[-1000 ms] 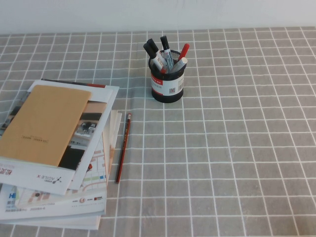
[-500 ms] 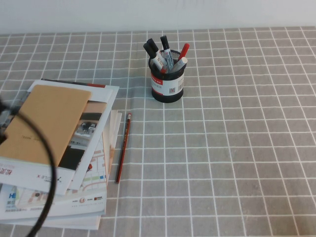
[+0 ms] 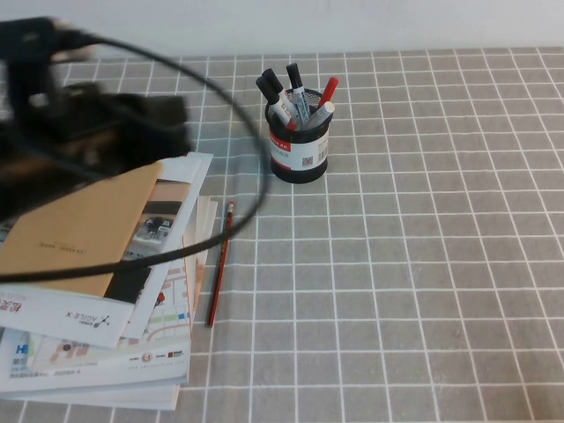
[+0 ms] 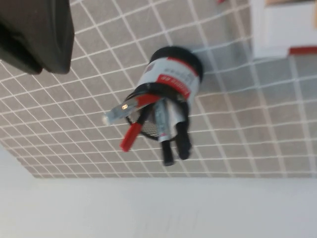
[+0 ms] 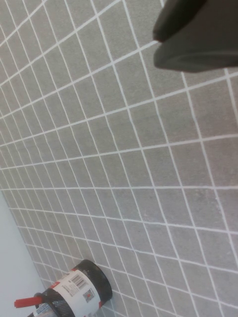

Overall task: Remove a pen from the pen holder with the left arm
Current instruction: 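Take a marker out of the pen holder and lay it on the table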

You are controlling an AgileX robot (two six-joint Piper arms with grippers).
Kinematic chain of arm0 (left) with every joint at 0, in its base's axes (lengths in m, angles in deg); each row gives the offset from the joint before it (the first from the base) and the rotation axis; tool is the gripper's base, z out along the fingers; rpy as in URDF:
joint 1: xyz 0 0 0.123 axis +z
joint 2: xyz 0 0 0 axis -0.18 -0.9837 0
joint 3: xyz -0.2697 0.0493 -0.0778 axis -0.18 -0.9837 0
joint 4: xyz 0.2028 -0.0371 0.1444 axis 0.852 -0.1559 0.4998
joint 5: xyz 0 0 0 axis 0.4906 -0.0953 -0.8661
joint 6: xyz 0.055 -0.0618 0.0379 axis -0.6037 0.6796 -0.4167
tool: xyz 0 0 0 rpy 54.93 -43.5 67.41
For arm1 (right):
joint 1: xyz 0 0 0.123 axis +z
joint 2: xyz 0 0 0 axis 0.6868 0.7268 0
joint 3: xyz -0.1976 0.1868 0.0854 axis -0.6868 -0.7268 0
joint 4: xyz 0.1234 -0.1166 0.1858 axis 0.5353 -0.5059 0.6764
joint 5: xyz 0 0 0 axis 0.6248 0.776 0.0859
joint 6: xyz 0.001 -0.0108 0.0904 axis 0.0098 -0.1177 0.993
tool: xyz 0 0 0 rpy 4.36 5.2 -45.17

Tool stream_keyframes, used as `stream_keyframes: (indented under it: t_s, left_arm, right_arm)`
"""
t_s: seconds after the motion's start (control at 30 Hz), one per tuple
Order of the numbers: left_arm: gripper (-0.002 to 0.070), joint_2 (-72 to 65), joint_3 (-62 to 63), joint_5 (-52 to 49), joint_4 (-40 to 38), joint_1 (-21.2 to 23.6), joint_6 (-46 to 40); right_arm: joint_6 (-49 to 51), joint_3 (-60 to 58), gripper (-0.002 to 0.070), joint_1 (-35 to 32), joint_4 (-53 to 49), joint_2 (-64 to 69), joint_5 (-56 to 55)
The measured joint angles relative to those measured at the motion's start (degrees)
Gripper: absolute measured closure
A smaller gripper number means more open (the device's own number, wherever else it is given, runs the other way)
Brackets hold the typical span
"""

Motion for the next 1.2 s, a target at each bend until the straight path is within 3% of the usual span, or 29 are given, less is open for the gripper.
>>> stream_keyframes:
  t_s: [0.2, 0.47, 0.57, 0.73, 0.8, 1.07, 1.2]
  left_arm:
    - [0.0678, -11.8, 9.4, 8.2, -0.1, -10.6, -2.0]
    - [0.0667, -23.2, 17.4, 3.5, 3.0, -12.0, -11.4]
    - [0.0566, -24.9, 18.4, 1.3, 4.6, -12.0, -16.0]
    - [0.0281, -26.8, 18.7, -0.4, 5.9, -12.1, -29.8]
    - [0.0230, -27.3, 18.7, 1.2, 5.9, -12.1, -32.0]
    - [0.0190, -29.3, 18.8, 6.2, 5.2, -12.1, -41.5]
    - [0.0190, -31.4, 18.8, 8.1, 0.9, -12.2, -44.6]
  right_arm:
    - [0.0, 0.0, 0.0689, 0.0, 0.0, 0.0, 0.0]
    - [0.0, 0.0, 0.0689, 0.0, 0.0, 0.0, 0.0]
    - [0.0, 0.0, 0.0689, 0.0, 0.0, 0.0, 0.0]
    - [0.0, 0.0, 0.0689, 0.0, 0.0, 0.0, 0.0]
    - [0.0, 0.0, 0.0689, 0.0, 0.0, 0.0, 0.0]
    - [0.0, 0.0, 0.0689, 0.0, 0.0, 0.0, 0.0]
    - [0.0, 0.0, 0.0689, 0.0, 0.0, 0.0, 0.0]
